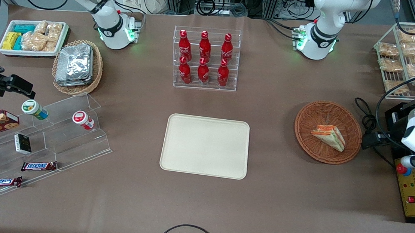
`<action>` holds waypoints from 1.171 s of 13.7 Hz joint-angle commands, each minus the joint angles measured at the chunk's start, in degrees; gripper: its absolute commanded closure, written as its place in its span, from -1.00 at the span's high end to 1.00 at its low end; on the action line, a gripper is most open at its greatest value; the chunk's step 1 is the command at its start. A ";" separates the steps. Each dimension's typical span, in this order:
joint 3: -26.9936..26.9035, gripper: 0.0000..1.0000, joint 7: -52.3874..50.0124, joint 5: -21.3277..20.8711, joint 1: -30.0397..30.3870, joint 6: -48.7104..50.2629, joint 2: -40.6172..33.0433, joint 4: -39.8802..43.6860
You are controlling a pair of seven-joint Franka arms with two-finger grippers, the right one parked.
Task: Place sandwich from basket to tray
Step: 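Move the left gripper over the wicker basket holding the sandwich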
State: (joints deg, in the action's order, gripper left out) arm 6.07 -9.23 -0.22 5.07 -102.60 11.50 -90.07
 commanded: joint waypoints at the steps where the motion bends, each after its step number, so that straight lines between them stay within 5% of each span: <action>1: 0.09 1.00 -0.61 0.30 0.03 3.19 2.47 4.38; 6: 0.00 1.00 -4.12 -0.83 -0.15 3.37 3.79 3.16; 12: 0.44 1.00 -38.36 -0.48 -0.67 1.01 2.13 -6.23; 16: 0.53 1.00 -52.10 -0.39 -0.76 -7.94 -0.24 -16.59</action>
State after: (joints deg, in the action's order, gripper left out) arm 6.70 -56.67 -0.35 4.67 -106.43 14.93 -99.97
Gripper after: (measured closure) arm 0.000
